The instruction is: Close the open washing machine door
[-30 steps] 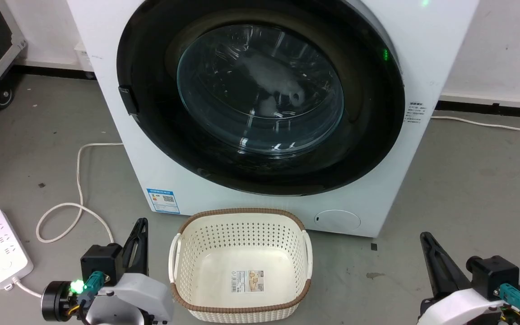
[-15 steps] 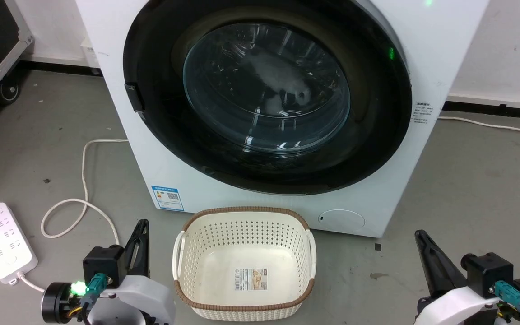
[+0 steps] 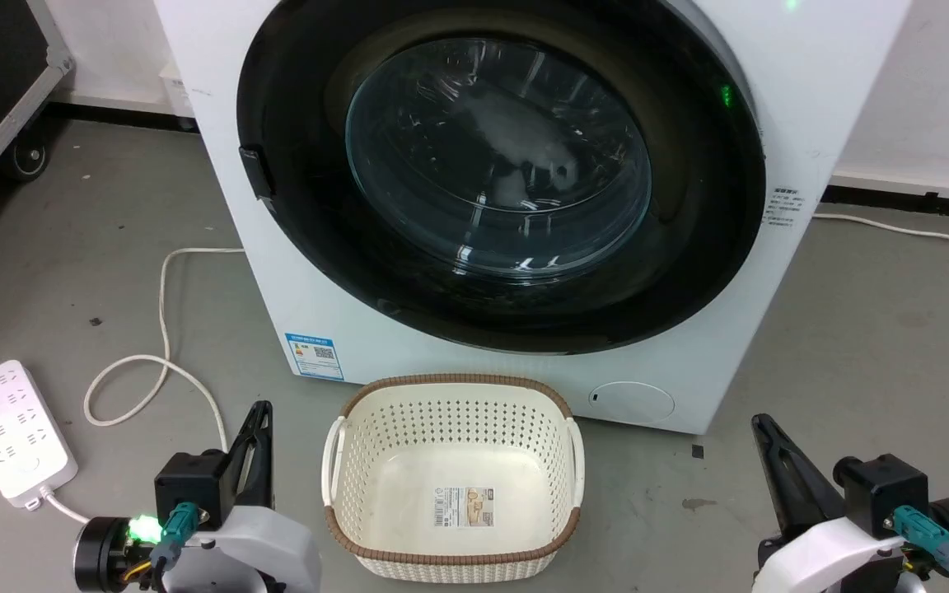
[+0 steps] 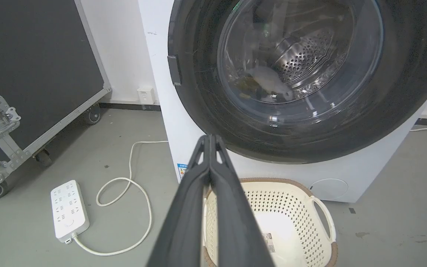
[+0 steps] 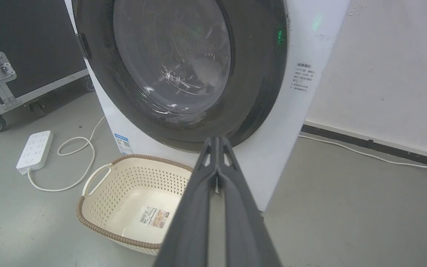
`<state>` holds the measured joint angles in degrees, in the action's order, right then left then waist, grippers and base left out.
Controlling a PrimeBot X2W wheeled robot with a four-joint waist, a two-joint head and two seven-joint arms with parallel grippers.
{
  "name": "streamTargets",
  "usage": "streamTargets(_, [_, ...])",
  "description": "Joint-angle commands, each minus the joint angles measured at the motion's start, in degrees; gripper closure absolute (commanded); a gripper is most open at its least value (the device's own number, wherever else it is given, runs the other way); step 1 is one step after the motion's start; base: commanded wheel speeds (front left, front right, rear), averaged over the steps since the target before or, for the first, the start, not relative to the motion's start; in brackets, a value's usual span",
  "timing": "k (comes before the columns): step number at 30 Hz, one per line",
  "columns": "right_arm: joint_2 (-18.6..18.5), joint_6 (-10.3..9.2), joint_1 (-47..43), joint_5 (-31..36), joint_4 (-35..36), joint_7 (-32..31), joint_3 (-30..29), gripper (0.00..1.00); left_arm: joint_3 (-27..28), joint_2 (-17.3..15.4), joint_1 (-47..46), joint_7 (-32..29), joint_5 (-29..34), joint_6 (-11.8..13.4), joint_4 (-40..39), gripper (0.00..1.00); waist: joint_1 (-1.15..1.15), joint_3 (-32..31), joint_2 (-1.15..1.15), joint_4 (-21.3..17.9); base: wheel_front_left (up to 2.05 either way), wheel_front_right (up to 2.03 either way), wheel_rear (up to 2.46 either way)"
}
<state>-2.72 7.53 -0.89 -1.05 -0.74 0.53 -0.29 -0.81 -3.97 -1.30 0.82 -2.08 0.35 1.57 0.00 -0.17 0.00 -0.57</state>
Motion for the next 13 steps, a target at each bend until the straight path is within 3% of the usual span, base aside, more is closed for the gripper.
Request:
streamTargets(1, [-0.1, -0.04, 0.7, 0.4, 0.5, -0.2, 0.1, 1.0, 0.4, 0.5, 0.8, -0.3, 0.8, -0.1, -0.5, 1.0, 0.0, 0.0, 0.0, 0.1, 0.0, 0.0, 0.0])
streamTargets(13, [-0.2, -0.04, 0.9, 1.0, 0.7, -0.5, 0.3, 1.0, 0.8, 1.1, 1.3, -0.8, 2.1, -0.3, -1.6, 1.0, 0.0, 0.2, 0.0, 0.6, 0.0, 0.0, 0.0])
